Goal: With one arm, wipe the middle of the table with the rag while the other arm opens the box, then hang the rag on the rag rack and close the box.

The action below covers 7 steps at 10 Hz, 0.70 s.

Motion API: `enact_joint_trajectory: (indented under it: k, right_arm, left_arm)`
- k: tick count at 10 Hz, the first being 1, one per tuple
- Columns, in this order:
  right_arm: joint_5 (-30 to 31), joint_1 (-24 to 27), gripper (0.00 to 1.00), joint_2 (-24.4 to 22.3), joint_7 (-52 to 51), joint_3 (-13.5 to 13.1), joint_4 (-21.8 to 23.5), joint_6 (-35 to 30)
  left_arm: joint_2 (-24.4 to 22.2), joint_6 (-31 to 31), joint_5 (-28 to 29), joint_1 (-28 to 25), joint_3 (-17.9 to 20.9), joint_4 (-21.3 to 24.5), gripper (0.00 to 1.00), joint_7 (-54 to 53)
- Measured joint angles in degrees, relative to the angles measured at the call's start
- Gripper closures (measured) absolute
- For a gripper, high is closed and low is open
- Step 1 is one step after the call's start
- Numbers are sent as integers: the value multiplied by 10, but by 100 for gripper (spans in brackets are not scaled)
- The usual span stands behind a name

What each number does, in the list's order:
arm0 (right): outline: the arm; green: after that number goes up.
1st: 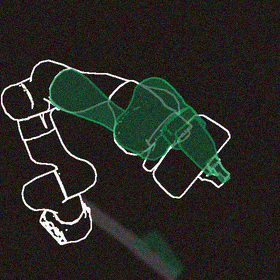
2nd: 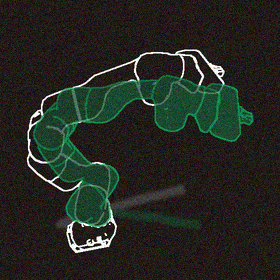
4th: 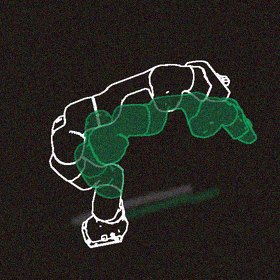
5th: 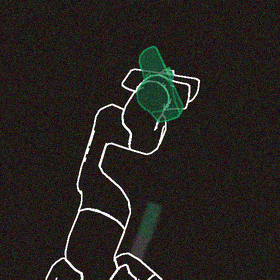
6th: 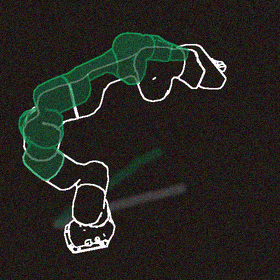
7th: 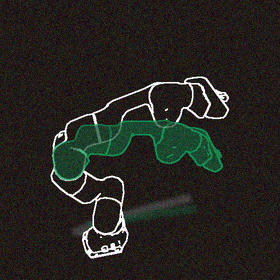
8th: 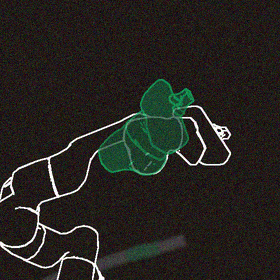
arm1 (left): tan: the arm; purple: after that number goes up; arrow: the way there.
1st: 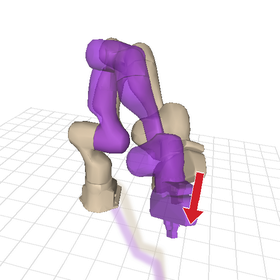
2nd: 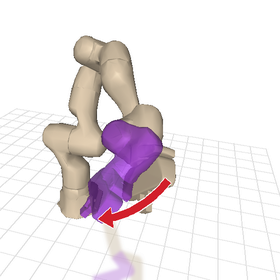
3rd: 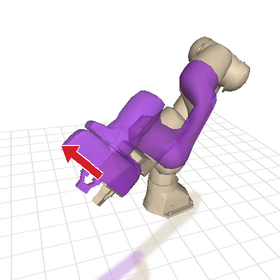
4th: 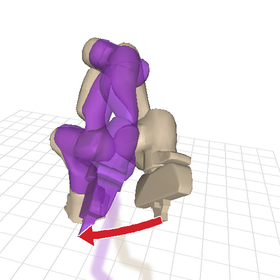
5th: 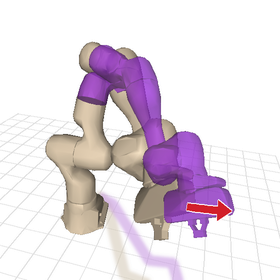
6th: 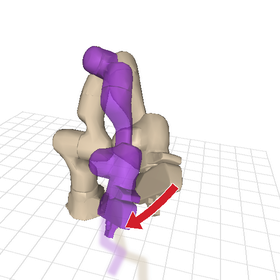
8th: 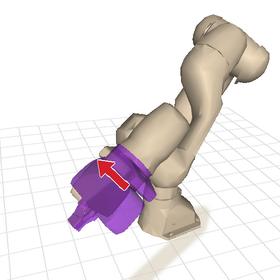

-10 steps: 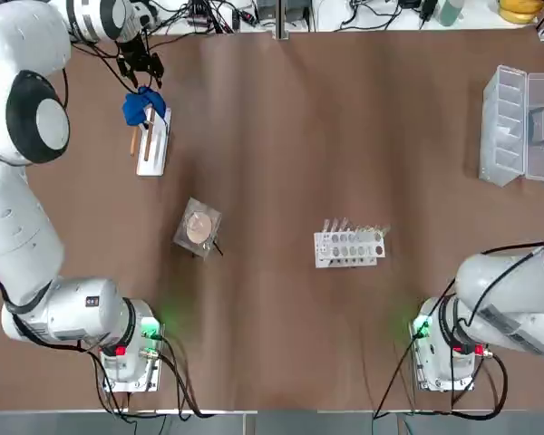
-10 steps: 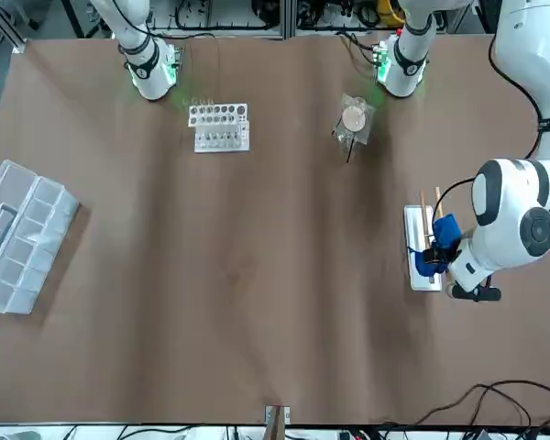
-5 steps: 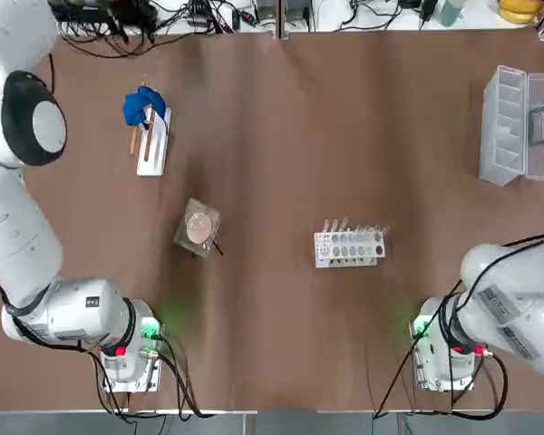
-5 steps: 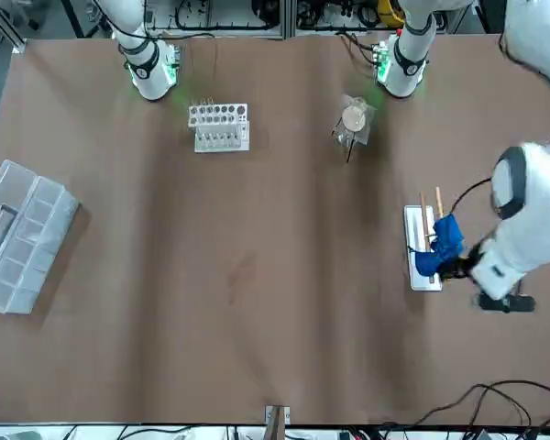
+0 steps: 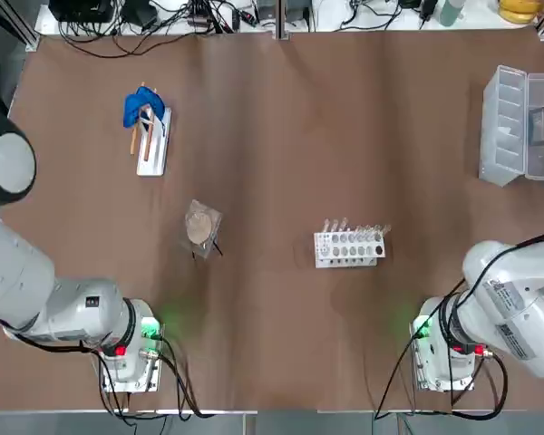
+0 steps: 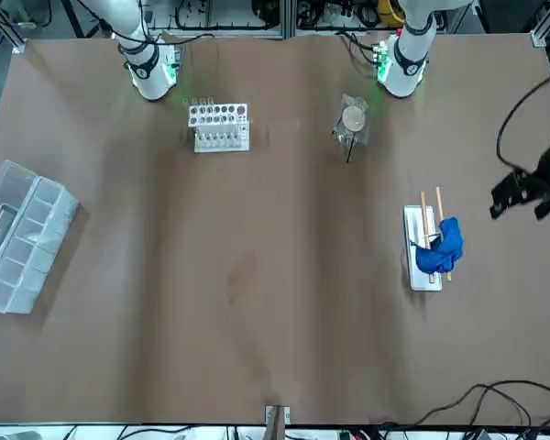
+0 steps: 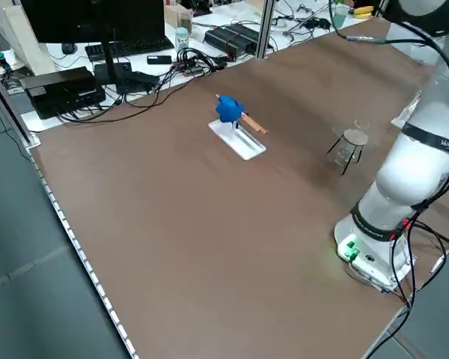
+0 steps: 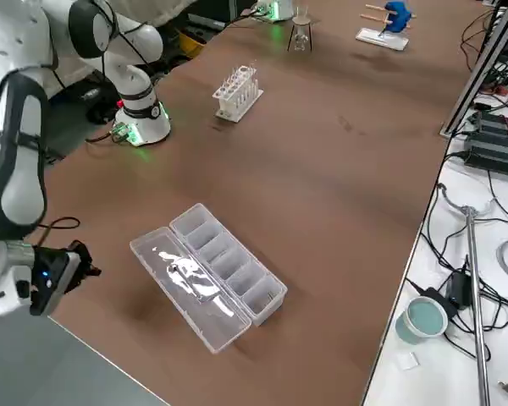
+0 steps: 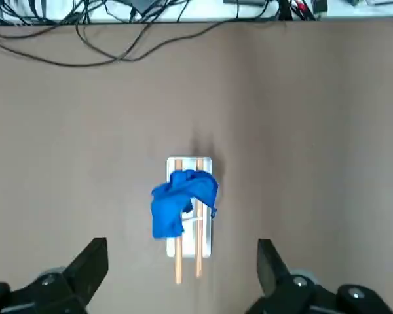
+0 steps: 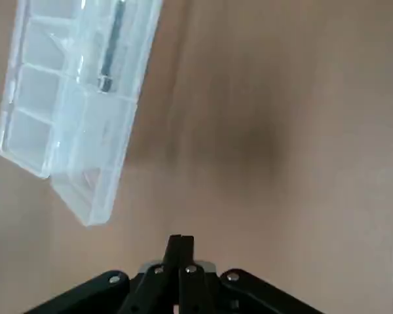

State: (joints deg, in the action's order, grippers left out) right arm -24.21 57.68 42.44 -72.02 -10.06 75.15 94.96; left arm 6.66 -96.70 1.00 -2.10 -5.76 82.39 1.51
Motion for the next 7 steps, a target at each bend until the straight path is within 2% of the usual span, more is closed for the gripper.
enact_joint_trajectory:
  k: [3,5,7]
  right_arm:
    - [-41,9,99,71,-30,0,-4,19]
    - [-50,16,99,86,-37,5,-7,16]
    - [-51,16,99,87,-37,22,-11,-26]
  left_arm:
    - [-5,-2,-34,0,0,29,0,-2]
    - [-5,-2,-35,2,-1,31,0,-2]
    - [-5,-2,-35,2,-1,31,0,-2]
